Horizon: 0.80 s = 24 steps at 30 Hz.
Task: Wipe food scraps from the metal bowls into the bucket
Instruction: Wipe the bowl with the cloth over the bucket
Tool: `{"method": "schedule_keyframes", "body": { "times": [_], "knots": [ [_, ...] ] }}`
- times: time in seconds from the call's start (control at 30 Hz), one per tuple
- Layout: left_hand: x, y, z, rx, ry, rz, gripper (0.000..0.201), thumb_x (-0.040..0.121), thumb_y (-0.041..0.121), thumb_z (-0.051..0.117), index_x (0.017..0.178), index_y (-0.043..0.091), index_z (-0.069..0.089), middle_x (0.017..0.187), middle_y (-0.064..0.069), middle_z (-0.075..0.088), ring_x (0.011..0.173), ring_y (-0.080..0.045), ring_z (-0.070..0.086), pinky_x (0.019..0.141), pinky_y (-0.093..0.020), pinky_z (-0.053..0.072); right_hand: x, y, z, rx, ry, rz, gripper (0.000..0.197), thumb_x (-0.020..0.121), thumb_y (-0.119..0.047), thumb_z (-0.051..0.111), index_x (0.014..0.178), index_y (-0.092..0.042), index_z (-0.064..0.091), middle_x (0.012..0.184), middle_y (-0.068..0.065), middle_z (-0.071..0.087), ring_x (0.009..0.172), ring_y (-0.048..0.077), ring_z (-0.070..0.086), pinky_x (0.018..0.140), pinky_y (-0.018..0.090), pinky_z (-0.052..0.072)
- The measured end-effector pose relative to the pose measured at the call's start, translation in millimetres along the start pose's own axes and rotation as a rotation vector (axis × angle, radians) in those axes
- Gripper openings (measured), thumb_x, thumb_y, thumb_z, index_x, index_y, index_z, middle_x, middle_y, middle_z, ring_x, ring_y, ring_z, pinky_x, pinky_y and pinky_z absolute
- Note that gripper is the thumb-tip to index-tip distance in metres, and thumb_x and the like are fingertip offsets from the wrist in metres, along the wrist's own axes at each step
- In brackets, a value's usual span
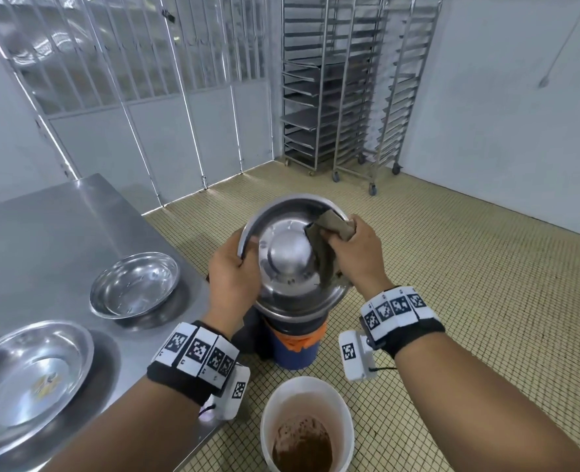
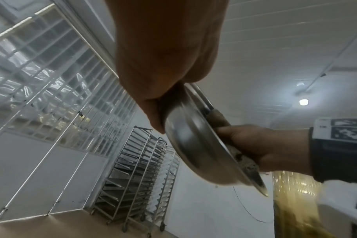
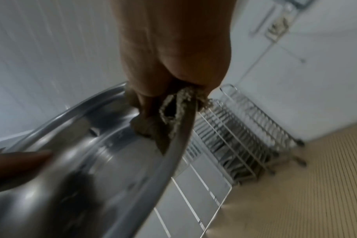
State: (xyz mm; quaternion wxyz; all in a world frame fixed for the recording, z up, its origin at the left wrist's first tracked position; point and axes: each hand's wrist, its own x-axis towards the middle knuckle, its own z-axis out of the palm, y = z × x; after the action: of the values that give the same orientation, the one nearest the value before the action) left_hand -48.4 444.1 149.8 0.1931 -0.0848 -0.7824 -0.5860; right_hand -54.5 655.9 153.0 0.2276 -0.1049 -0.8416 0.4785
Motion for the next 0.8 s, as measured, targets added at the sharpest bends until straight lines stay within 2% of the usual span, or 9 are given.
{"method": "schedule_keyframes", "body": {
  "times": [0.1, 0.2, 0.3, 0.37, 0.43, 0.57, 0.63, 0.73, 0.8],
  "knots": [
    [-0.7, 1.7, 0.5, -0.019, -0.024, -0.032, 0.020, 0.105, 0.019, 0.055, 0.094, 0.018, 0.071, 0.074, -0.001, 0.070, 0.068, -0.022, 0.067, 0.064, -0.040, 0.056, 8.6, -8.9, -13.0, -0.058, -0.052, -0.127, 0.017, 0.091, -0.031, 0.074, 0.097, -0.020, 0.063, 0.086, -0.012, 0.064, 0.077, 0.000, 0.058, 0.060, 0.011, 0.043],
    [-3.4, 2.2, 1.0, -0.105, 0.052, -0.081, 0.021, 0.104, 0.018, 0.055, 0.090, 0.014, 0.070, 0.074, -0.004, 0.068, 0.069, -0.017, 0.062, 0.067, -0.036, 0.052, 5.3, -4.7, -12.9, -0.019, -0.043, -0.139, 0.015, 0.092, -0.030, 0.073, 0.090, -0.018, 0.064, 0.084, -0.008, 0.065, 0.076, 0.004, 0.058, 0.063, 0.012, 0.043],
    [-8.7, 0.2, 1.0, -0.078, 0.062, -0.089, 0.018, 0.104, 0.015, 0.055, 0.090, 0.016, 0.066, 0.080, -0.003, 0.066, 0.071, -0.014, 0.058, 0.069, -0.032, 0.047, -0.9, 7.9, -7.5, -0.017, -0.066, -0.093, 0.017, 0.093, -0.027, 0.071, 0.086, -0.014, 0.063, 0.082, -0.002, 0.065, 0.076, 0.014, 0.059, 0.066, 0.029, 0.048],
    [-6.1, -0.1, -3.2, 0.094, -0.055, -0.053, 0.008, 0.103, 0.016, 0.055, 0.104, 0.020, 0.062, 0.085, 0.007, 0.064, 0.074, -0.003, 0.057, 0.066, -0.022, 0.044, -1.7, 13.6, -8.4, -0.069, -0.080, -0.125, 0.016, 0.093, -0.019, 0.070, 0.083, -0.011, 0.060, 0.079, 0.000, 0.063, 0.072, 0.014, 0.056, 0.064, 0.030, 0.046],
    [5.2, 2.0, -10.4, 0.249, -0.184, 0.004, 0.019, 0.101, 0.017, 0.060, 0.119, 0.022, 0.059, 0.090, 0.015, 0.063, 0.077, 0.003, 0.058, 0.064, -0.012, 0.041, -0.5, 10.9, -13.0, -0.113, -0.122, -0.177, 0.012, 0.093, -0.017, 0.068, 0.085, -0.012, 0.061, 0.078, -0.003, 0.063, 0.072, 0.012, 0.057, 0.062, 0.025, 0.045],
    [32.1, 16.0, -16.9, 0.316, -0.397, 0.055, 0.031, 0.101, 0.021, 0.060, 0.131, 0.030, 0.062, 0.111, 0.013, 0.070, 0.099, -0.008, 0.062, 0.078, -0.024, 0.044, 3.0, -2.2, -19.1, -0.215, -0.244, -0.273, 0.025, 0.090, -0.008, 0.064, 0.075, -0.023, 0.053, 0.072, -0.008, 0.058, 0.066, 0.006, 0.051, 0.058, 0.017, 0.033],
    [35.1, 19.6, -16.2, 0.233, -0.425, 0.052, 0.025, 0.102, 0.021, 0.059, 0.120, 0.035, 0.069, 0.102, 0.016, 0.073, 0.092, -0.008, 0.068, 0.075, -0.024, 0.048, 4.5, -2.9, -17.5, -0.180, -0.239, -0.247, 0.024, 0.090, -0.009, 0.066, 0.074, -0.024, 0.054, 0.073, -0.007, 0.059, 0.068, 0.008, 0.053, 0.061, 0.022, 0.037],
    [31.6, 19.0, -17.9, 0.120, -0.379, -0.022, 0.021, 0.102, 0.021, 0.060, 0.111, 0.036, 0.073, 0.090, 0.017, 0.075, 0.081, -0.003, 0.071, 0.070, -0.025, 0.055, 2.5, 8.1, -12.9, -0.040, -0.286, -0.085, 0.009, 0.088, -0.021, 0.075, 0.087, -0.021, 0.066, 0.087, -0.004, 0.068, 0.083, 0.014, 0.064, 0.074, 0.033, 0.054],
    [26.1, 13.0, -16.9, 0.113, -0.386, -0.047, 0.021, 0.103, 0.020, 0.059, 0.111, 0.034, 0.073, 0.087, 0.017, 0.075, 0.077, -0.004, 0.071, 0.068, -0.027, 0.057, -1.9, 17.5, -10.1, 0.041, -0.327, 0.046, 0.017, 0.088, -0.030, 0.077, 0.097, -0.020, 0.068, 0.095, -0.001, 0.071, 0.092, 0.020, 0.068, 0.080, 0.043, 0.060]
  ]
}}
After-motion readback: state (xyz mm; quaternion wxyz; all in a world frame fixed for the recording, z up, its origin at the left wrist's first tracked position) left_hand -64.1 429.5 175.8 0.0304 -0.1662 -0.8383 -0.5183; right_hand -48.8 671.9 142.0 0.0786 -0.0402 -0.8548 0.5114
